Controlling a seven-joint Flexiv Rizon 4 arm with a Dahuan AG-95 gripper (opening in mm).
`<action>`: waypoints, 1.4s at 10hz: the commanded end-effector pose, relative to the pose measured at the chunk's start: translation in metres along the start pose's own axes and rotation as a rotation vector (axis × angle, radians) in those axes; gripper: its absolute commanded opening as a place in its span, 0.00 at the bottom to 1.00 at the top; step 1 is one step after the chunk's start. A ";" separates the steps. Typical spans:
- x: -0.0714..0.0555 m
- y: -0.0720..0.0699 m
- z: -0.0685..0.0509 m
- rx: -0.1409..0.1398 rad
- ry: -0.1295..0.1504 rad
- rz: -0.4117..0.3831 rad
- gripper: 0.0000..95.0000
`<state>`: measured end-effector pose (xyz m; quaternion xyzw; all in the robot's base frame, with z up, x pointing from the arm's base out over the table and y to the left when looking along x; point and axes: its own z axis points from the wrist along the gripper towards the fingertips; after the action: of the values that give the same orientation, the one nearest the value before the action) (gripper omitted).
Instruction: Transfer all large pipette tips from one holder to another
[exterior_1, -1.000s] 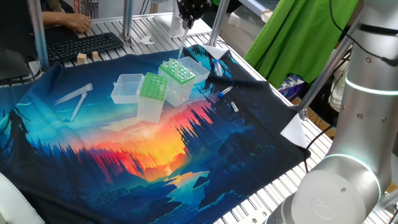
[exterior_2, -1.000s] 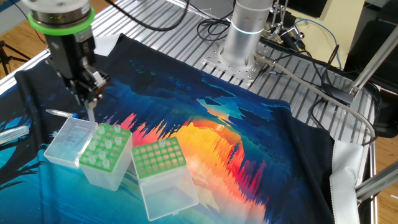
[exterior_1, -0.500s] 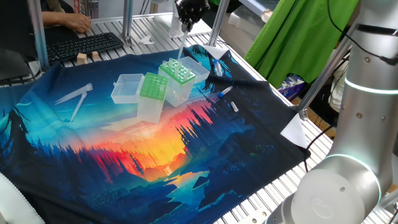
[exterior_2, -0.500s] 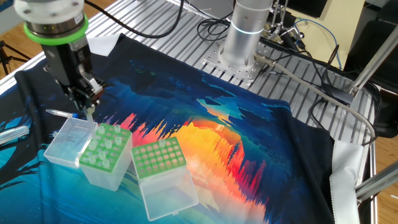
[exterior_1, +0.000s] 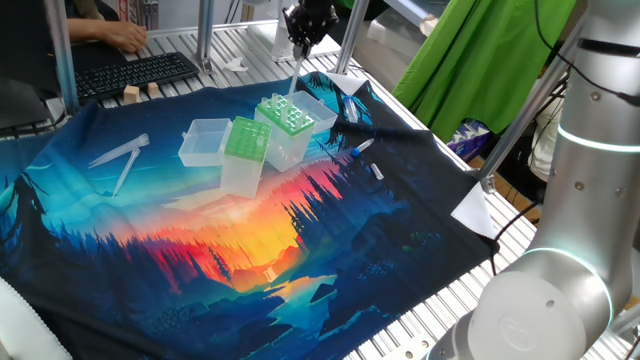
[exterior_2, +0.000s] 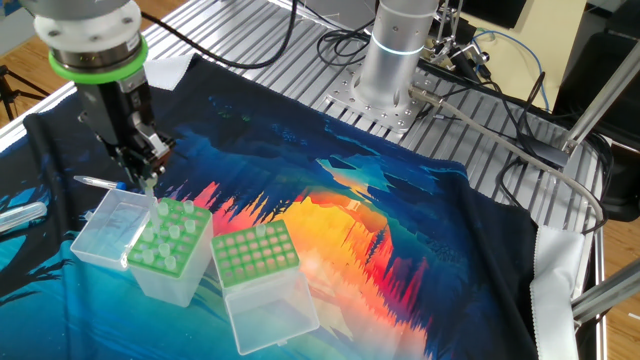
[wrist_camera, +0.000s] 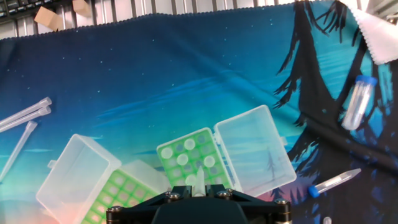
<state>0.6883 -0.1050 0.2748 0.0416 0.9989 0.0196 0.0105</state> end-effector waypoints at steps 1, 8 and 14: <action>0.003 0.001 0.003 0.002 -0.006 0.003 0.00; -0.005 0.010 0.023 0.008 -0.014 0.000 0.00; -0.008 0.010 0.028 0.037 -0.002 0.043 0.40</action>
<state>0.6984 -0.0941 0.2474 0.0640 0.9979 0.0022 0.0092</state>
